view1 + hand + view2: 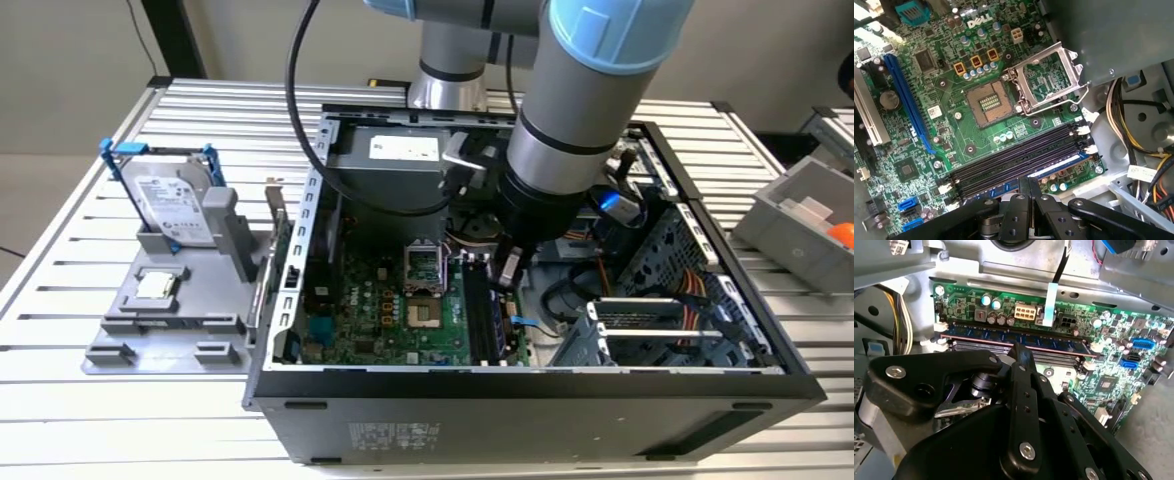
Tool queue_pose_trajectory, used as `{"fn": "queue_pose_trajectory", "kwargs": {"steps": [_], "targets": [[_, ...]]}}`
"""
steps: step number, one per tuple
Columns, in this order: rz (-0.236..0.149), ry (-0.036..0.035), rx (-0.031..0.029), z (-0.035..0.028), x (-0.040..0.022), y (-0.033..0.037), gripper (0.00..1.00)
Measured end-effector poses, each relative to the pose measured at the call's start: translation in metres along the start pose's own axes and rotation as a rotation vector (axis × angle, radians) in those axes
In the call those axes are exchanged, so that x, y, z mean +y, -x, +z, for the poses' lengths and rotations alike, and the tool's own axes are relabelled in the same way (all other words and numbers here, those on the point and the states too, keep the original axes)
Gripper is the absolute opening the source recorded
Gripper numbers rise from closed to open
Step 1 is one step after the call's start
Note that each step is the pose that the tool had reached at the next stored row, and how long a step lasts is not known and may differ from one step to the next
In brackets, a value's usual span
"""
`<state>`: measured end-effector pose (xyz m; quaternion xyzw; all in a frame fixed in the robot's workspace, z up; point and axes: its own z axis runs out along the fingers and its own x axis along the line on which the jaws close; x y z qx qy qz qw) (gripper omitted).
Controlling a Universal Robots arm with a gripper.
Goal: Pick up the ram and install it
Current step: 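Press down the ram until it locks into place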
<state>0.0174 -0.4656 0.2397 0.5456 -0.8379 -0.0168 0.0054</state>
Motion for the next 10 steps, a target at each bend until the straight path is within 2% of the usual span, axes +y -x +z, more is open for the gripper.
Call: {"fn": "queue_pose_trajectory", "kwargs": {"steps": [10], "targets": [[-0.082, 0.0007, 0.0027, 0.0000, -0.0002, 0.0006, 0.00]]}}
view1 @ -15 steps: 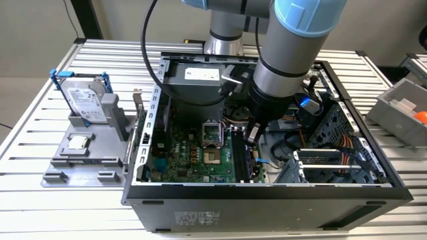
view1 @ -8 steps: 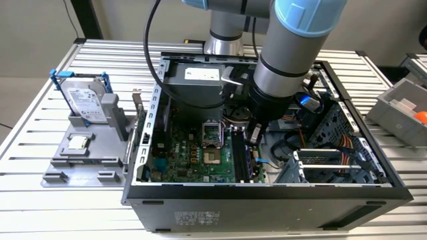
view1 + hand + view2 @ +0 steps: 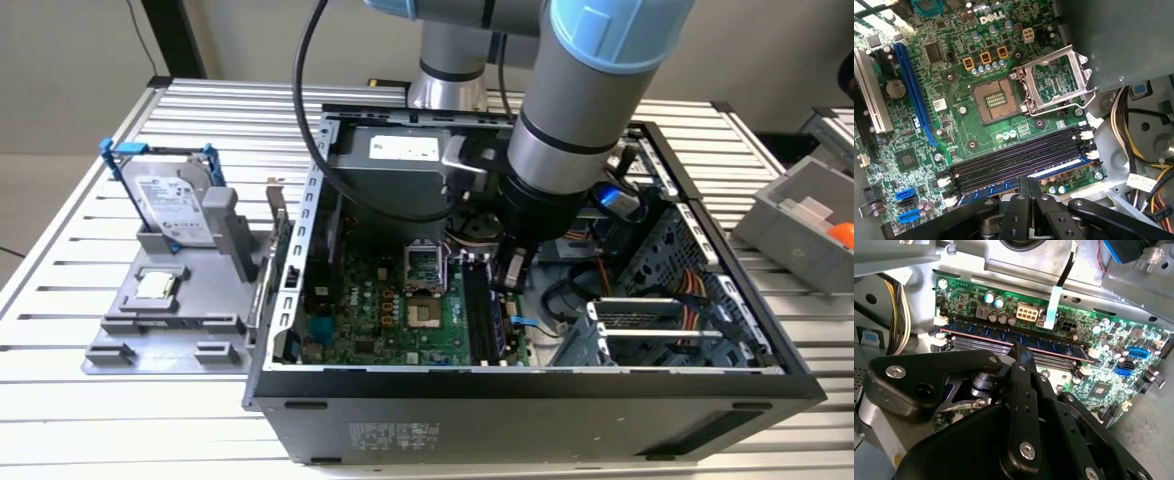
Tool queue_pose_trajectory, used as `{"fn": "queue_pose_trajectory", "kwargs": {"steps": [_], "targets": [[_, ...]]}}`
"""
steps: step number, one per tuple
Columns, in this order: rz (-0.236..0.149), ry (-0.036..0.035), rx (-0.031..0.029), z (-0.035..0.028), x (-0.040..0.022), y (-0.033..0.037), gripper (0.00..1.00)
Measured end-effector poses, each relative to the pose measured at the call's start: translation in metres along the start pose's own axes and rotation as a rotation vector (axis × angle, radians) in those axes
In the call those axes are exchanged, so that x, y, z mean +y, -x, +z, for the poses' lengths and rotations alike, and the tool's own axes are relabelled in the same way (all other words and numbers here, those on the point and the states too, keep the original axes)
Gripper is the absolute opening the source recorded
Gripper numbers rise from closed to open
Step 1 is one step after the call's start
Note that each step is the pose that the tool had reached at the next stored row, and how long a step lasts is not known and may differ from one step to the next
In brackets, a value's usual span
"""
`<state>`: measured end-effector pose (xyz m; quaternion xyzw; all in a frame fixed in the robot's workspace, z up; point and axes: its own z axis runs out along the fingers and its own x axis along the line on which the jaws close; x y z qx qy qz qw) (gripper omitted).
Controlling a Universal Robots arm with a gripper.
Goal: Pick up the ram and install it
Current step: 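Press down the ram until it locks into place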
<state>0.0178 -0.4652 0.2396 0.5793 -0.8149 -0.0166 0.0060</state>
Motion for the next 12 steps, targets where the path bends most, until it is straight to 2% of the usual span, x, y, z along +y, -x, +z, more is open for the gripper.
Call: {"fn": "queue_pose_trajectory", "kwargs": {"steps": [12], "targets": [[-0.110, 0.0011, 0.0038, 0.0000, -0.0012, 0.0005, 0.00]]}}
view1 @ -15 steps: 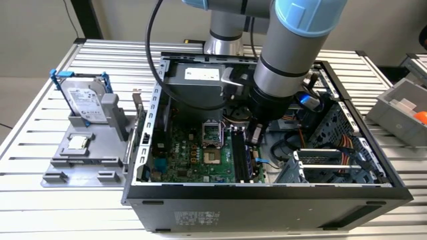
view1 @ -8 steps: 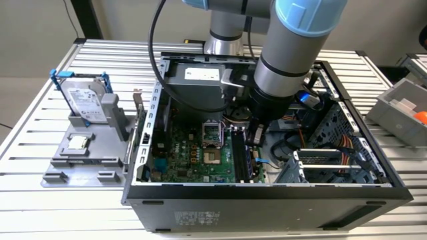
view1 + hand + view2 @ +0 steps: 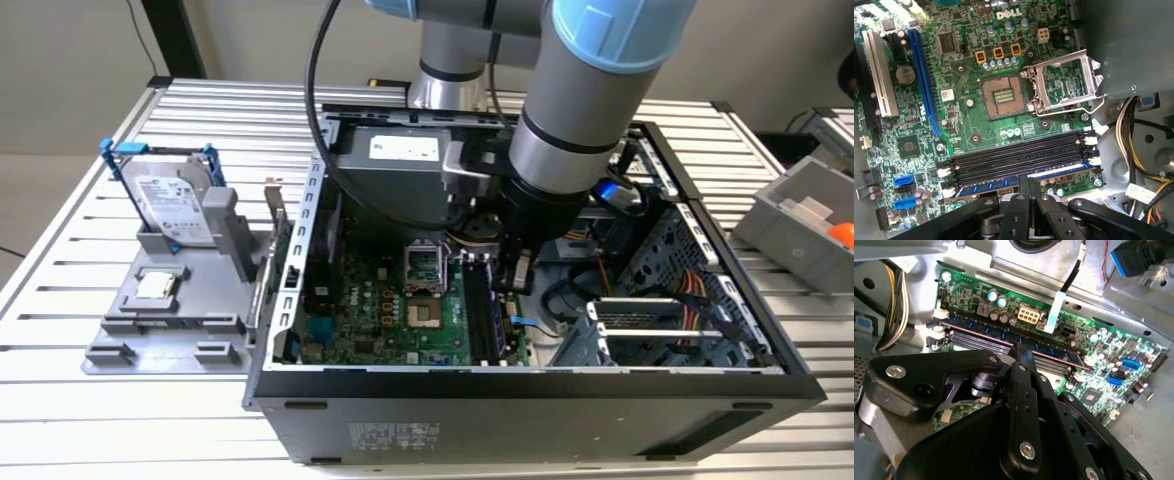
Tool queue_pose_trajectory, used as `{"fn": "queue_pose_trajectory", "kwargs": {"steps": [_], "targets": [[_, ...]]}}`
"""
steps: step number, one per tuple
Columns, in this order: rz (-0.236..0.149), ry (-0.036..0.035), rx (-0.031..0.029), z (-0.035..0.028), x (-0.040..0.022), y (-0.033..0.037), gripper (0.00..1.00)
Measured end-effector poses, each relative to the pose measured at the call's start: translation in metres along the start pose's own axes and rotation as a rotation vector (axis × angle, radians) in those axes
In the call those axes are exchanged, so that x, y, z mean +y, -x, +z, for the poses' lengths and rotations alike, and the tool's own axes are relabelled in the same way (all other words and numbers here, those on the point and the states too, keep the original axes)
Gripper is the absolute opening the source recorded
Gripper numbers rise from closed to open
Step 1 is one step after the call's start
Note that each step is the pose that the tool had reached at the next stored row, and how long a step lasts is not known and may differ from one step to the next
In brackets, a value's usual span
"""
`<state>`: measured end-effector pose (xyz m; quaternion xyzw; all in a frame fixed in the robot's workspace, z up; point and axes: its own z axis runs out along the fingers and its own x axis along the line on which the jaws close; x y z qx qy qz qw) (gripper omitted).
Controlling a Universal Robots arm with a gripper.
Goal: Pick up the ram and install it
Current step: 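Press down the ram until it locks into place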
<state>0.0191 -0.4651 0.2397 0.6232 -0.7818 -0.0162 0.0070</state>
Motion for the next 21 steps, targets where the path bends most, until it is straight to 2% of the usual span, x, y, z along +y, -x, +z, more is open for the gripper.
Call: {"fn": "queue_pose_trajectory", "kwargs": {"steps": [14, 21], "targets": [[-0.169, 0.0003, 0.0055, 0.0000, -0.0002, 0.0000, 0.00], [-0.215, -0.0093, 0.0057, 0.0001, -0.0002, 0.0000, 0.00]]}}
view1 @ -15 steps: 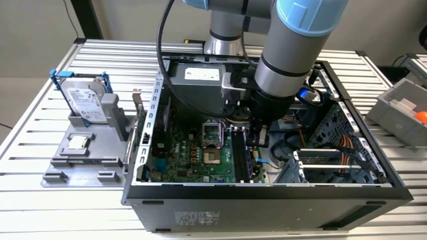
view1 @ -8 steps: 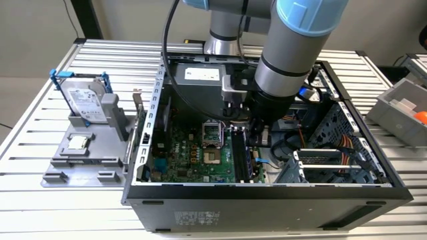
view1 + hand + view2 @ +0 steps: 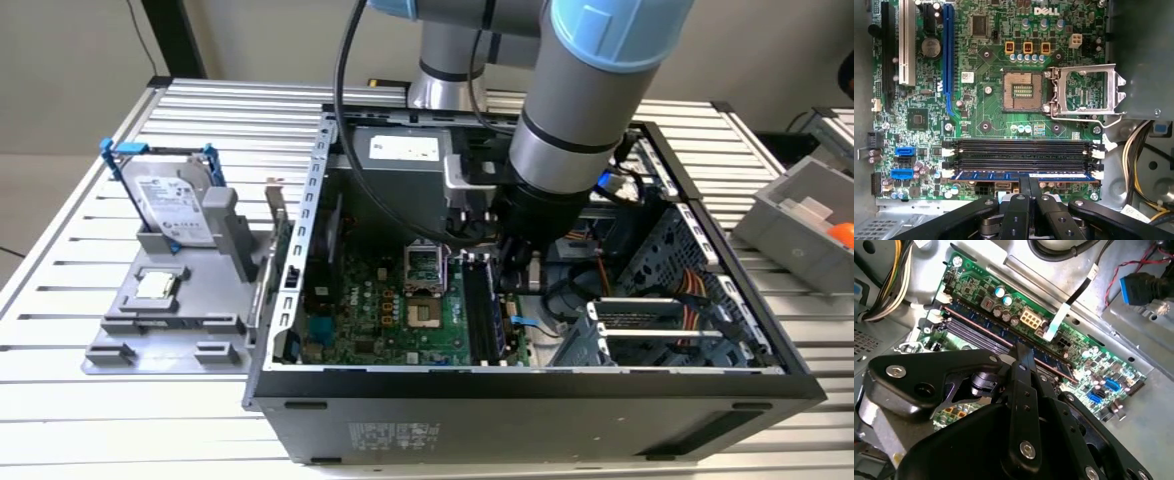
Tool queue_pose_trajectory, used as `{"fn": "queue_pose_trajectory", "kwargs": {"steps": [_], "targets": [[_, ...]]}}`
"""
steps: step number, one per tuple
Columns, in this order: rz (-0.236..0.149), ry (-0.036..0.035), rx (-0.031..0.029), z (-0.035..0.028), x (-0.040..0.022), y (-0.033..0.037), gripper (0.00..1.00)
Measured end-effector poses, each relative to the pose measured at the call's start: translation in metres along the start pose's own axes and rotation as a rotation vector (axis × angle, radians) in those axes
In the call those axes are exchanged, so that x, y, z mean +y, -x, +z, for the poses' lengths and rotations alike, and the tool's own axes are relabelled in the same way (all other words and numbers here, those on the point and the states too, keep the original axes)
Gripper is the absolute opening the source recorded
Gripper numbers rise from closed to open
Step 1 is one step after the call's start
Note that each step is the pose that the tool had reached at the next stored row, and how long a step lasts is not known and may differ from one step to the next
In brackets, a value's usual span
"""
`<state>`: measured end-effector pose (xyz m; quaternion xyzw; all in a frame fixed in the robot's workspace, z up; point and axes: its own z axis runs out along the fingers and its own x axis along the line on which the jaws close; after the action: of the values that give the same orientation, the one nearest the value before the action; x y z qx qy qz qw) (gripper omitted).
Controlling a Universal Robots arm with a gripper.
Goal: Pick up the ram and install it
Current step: 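Press down the ram until it locks into place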
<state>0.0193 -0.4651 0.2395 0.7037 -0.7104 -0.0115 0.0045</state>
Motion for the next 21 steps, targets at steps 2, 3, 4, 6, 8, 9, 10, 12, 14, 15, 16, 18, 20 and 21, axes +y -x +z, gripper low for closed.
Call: {"fn": "queue_pose_trajectory", "kwargs": {"steps": [2, 3, 4, 6, 8, 9, 10, 12, 14, 15, 16, 18, 20, 21], "targets": [[0.000, -0.0001, 0.0000, 0.0000, 0.0001, 0.0000, 0.00], [0.000, 0.0000, 0.0001, 0.0000, 0.0001, 0.0000, 0.00], [0.000, -0.0001, 0.0000, 0.0000, 0.0001, 0.0000, 0.00], [0.000, -0.0001, 0.0000, 0.0003, 0.0000, 0.0001, 0.00], [0.000, -0.0001, 0.0000, 0.0020, 0.0000, 0.0000, 0.00], [0.000, 0.0000, 0.0001, 0.0037, 0.0000, 0.0000, 0.00], [0.000, 0.0000, 0.0005, 0.0052, -0.0001, -0.0001, 0.00], [0.001, -0.0001, 0.0004, 0.0068, -0.0001, -0.0002, 0.00], [0.001, -0.0001, 0.0004, 0.0085, -0.0001, -0.0002, 0.00], [0.001, -0.0001, 0.0004, 0.0093, -0.0001, -0.0003, 0.00], [0.001, 0.0000, 0.0006, 0.0103, -0.0001, -0.0005, 0.00], [0.001, 0.0002, 0.0010, 0.0125, -0.0001, -0.0006, 0.00], [0.001, 0.0003, 0.0031, 0.0149, -0.0002, -0.0007, 0.00], [0.001, 0.0004, 0.0039, 0.0156, -0.0003, -0.0007, 0.00]]}}
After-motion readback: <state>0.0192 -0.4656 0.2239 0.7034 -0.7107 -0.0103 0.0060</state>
